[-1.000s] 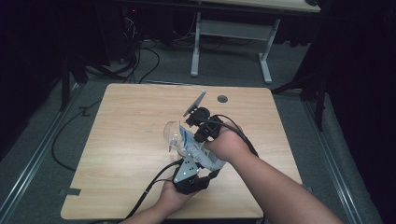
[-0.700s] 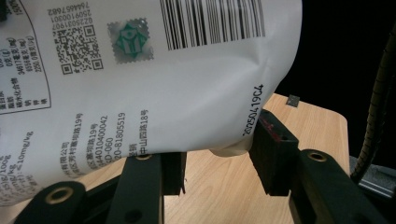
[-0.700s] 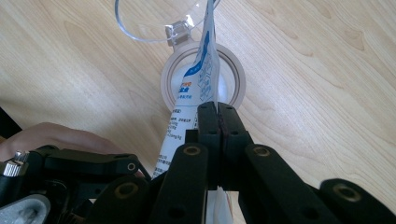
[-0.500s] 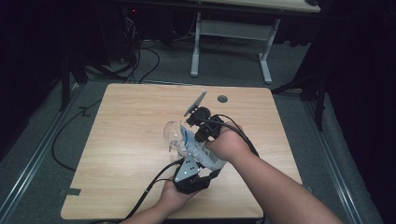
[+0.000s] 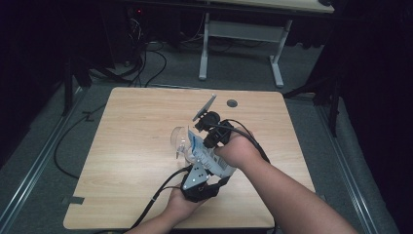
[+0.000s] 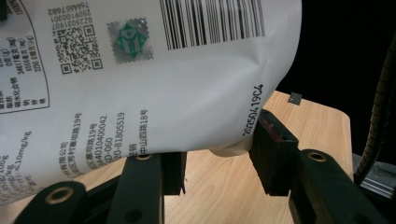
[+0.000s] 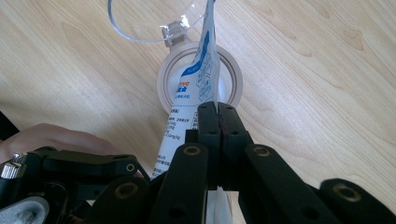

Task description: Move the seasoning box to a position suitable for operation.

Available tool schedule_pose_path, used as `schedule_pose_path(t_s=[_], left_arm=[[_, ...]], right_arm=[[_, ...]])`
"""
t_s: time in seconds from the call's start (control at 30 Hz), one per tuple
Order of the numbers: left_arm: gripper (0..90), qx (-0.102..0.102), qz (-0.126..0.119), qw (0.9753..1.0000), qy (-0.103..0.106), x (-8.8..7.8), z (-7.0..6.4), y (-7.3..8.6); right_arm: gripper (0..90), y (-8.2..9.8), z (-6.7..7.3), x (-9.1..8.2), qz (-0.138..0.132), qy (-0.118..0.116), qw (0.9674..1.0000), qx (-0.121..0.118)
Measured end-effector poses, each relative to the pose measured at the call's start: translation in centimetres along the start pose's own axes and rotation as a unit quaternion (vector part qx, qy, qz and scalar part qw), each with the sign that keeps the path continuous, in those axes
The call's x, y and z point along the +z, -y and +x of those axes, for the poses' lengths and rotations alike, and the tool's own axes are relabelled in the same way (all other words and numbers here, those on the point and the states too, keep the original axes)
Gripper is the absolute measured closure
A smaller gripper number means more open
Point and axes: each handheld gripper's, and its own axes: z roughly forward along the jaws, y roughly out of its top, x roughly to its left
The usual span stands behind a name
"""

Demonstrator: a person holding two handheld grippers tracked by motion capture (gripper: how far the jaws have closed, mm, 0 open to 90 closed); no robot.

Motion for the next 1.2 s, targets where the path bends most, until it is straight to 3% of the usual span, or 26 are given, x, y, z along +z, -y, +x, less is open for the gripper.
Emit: schedule_pose_path(t_s=[1.2], left_arm=[[58.2,0.000,-0.004,1.0000,0.002,0.07,-0.13,-0.13]], right_arm=[[90.0,-0.03,-0.18,-0.11,0.000,0.000,1.0000,0.001]])
